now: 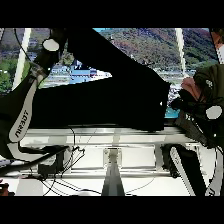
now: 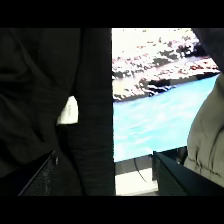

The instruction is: Fold the clothes and pants, and hang the long-sleeved shirts on hangers.

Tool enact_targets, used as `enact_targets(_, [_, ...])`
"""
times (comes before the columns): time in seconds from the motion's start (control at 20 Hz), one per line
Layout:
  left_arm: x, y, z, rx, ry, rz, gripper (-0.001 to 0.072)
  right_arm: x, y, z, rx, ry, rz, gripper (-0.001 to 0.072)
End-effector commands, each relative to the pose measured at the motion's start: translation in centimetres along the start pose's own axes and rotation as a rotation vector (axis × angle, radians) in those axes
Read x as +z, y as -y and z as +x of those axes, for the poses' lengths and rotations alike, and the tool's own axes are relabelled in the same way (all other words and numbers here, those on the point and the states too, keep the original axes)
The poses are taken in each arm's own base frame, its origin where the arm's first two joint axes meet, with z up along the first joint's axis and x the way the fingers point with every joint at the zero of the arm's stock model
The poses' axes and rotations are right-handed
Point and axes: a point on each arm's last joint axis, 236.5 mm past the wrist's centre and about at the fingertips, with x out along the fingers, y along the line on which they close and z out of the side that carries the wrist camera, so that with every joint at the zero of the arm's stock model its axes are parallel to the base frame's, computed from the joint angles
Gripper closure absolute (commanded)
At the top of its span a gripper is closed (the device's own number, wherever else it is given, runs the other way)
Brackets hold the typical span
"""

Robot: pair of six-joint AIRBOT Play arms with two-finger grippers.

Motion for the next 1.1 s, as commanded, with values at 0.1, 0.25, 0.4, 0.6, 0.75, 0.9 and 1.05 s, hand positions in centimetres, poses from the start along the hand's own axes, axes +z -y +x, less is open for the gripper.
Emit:
enact_targets(0.1, [-7.2, -2.5, -0.3, -0.032, -0.154, -0.051, 0.0695, 0.8, -0.2, 0.1, 0.010, 0.031, 0.023, 0.0027])
enact_targets(0.25, [-6.6, -3.2, -0.5, -0.021, -0.143, -0.037, 0.0695, 0.8, -0.3, 0.1, 0.012, 0.031, 0.024, 0.0027])
enact_targets(0.4, [-3.6, -3.2, -1.6, -0.035, -0.089, 0.099, 0.0695, 0.8, -0.2, 0.1, 0.011, 0.031, 0.024, 0.0027])
enact_targets(0.6, [1.4, 0.9, -5.5, -0.231, -0.034, 0.180, 0.0695, 0.8, -0.2, 0.1, 0.011, 0.031, 0.024, 0.0027])
enact_targets(0.75, [3.0, 2.8, -9.1, -0.339, -0.050, 0.332, 0.0695, 0.8, -0.2, 0.1, 0.011, 0.031, 0.023, 0.0027])
enact_targets(0.9, [-1.4, 5.1, -11.9, -0.480, -0.270, 0.277, 0.0695, 0.8, -0.3, 0.1, 0.012, 0.031, 0.023, 0.0027])
enact_targets(1.05, [-8.8, 7.5, -12.3, -0.597, -0.495, 0.284, 0.0695, 0.8, -0.3, 0.1, 0.012, 0.031, 0.024, 0.0027])
